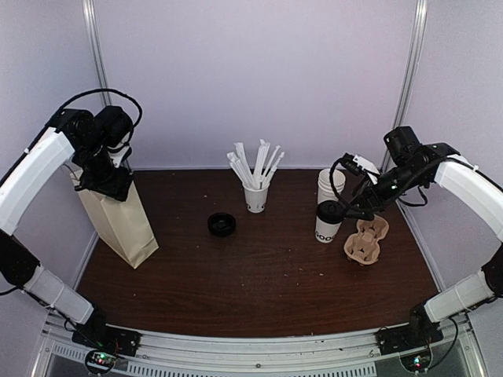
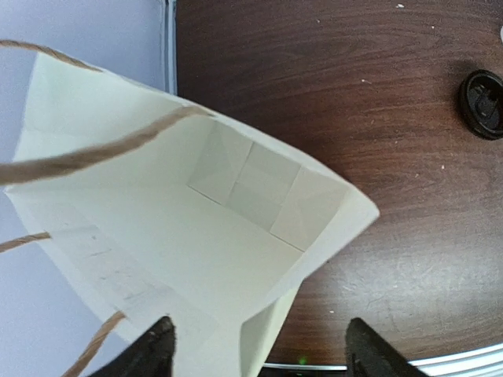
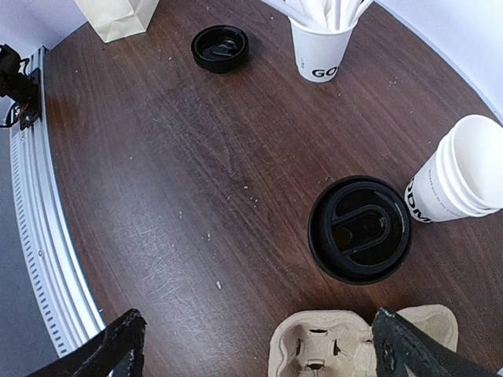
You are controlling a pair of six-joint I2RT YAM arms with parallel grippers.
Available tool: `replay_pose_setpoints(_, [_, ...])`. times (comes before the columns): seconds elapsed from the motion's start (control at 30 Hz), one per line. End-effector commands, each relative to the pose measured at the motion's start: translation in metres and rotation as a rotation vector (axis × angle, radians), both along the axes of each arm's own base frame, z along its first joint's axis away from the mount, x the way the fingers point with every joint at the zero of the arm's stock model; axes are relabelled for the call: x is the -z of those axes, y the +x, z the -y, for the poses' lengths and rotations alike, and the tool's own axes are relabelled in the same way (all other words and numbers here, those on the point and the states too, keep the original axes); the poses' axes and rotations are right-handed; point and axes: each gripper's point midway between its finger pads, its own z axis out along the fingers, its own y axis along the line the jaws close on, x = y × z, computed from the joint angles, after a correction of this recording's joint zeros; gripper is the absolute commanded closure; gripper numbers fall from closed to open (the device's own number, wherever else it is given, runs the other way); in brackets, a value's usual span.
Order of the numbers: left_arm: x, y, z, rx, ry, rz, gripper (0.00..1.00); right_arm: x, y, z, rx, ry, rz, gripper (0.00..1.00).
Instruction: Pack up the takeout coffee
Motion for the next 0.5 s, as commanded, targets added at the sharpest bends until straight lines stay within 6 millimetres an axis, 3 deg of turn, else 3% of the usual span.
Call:
replay_pose_setpoints(0.0, [0.02, 0.001, 0.027, 0.065, -0.137, -0.102, 0.41, 0.014, -0.018, 0.004, -0.039, -0.008, -0.073, 0.0])
replay_pose_setpoints(0.1, [0.029, -0.008, 0.034, 0.049, -0.189, -0.145, 0.71, 0.021, -0.027, 0.003, -0.063, -0.008, -0.127, 0.02])
replay_pose_setpoints(0.13, [0.026, -0.008, 0.034, 0.035, -0.202, -0.124, 0.9, 0.023, -0.029, 0.003, -0.066, -0.007, -0.13, 0.02])
replay_pose_setpoints(0.17, [0.022, -0.009, 0.034, 0.027, -0.219, -0.101, 1.0, 0.025, -0.03, 0.003, -0.066, -0.005, -0.125, 0.02])
replay_pose_setpoints(0.33, [-0.002, -0.021, 0.043, 0.026, -0.341, -0.009, 1.0, 0.021, -0.032, 0.002, -0.057, 0.025, -0.073, 0.02])
replay_pose_setpoints(0.47, [-0.028, -0.03, 0.077, 0.026, -0.53, 0.049, 1.0, 0.012, -0.026, 0.003, -0.038, 0.021, -0.054, 0.02])
